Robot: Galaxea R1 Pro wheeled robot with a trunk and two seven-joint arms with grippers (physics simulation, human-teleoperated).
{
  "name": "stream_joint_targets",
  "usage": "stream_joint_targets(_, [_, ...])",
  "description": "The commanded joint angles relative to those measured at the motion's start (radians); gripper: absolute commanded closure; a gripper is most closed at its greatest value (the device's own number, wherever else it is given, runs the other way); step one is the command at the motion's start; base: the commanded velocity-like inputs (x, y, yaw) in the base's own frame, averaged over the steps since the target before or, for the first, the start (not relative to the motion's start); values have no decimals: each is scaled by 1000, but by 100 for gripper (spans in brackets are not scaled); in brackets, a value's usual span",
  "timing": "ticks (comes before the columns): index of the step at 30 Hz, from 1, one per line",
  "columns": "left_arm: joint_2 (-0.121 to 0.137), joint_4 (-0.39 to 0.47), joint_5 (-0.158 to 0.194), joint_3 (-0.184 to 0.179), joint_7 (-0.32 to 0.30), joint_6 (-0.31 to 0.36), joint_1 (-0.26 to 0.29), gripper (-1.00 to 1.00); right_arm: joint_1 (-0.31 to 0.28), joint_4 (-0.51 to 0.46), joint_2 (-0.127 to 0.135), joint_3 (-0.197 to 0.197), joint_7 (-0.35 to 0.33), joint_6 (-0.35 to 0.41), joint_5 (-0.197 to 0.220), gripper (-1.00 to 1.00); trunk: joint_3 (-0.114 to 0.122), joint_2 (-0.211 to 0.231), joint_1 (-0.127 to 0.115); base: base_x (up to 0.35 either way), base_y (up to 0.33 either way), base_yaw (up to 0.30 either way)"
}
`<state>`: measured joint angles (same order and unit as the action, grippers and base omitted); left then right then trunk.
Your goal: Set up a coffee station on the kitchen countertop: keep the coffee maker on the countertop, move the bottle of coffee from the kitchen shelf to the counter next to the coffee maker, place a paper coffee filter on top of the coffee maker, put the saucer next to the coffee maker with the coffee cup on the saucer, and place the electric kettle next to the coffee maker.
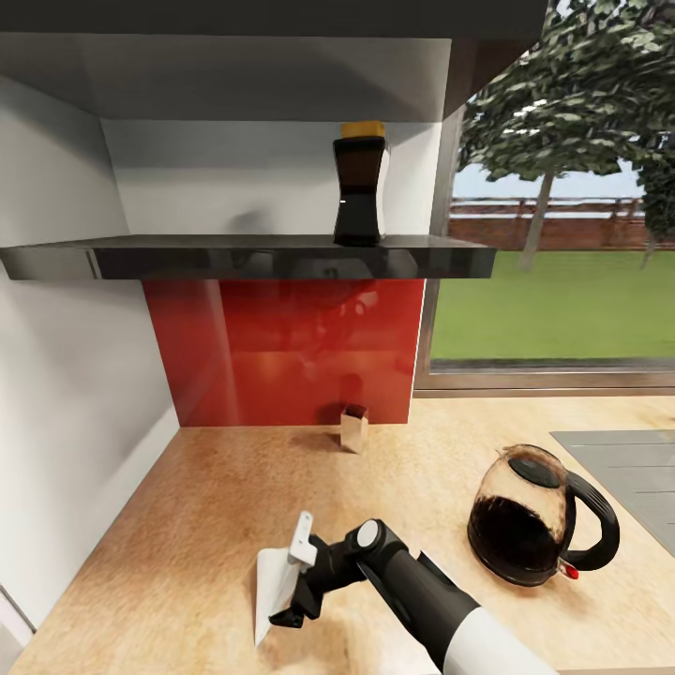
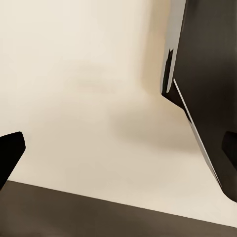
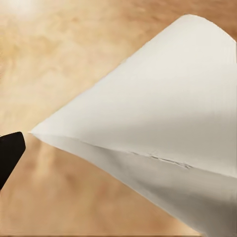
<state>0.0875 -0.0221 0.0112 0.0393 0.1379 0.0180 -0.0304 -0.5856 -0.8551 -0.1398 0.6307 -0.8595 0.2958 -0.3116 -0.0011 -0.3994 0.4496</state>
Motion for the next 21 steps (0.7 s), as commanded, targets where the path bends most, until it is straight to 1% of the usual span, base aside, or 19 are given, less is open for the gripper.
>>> stream_joint_targets(1, [0,1,1,4,2,2,0,-100,0,3,0,0,-4,4,-5,-100,0,-1,0,0,0,0])
stream_joint_targets(6, [0,1,1,4,2,2,0,-100,0,21,-2,0,-4,-5,-6,-100,0,-1,0,0,0,0])
stream_joint_targets(10, [0,1,1,4,2,2,0,-100,0,26,-6,0,-4,-30,-6,-100,0,-1,0,0,0,0])
stream_joint_targets(21, [0,1,1,4,2,2,0,-100,0,27,-6,-1,-3,-33,-7,-100,0,-1,0,0,0,0])
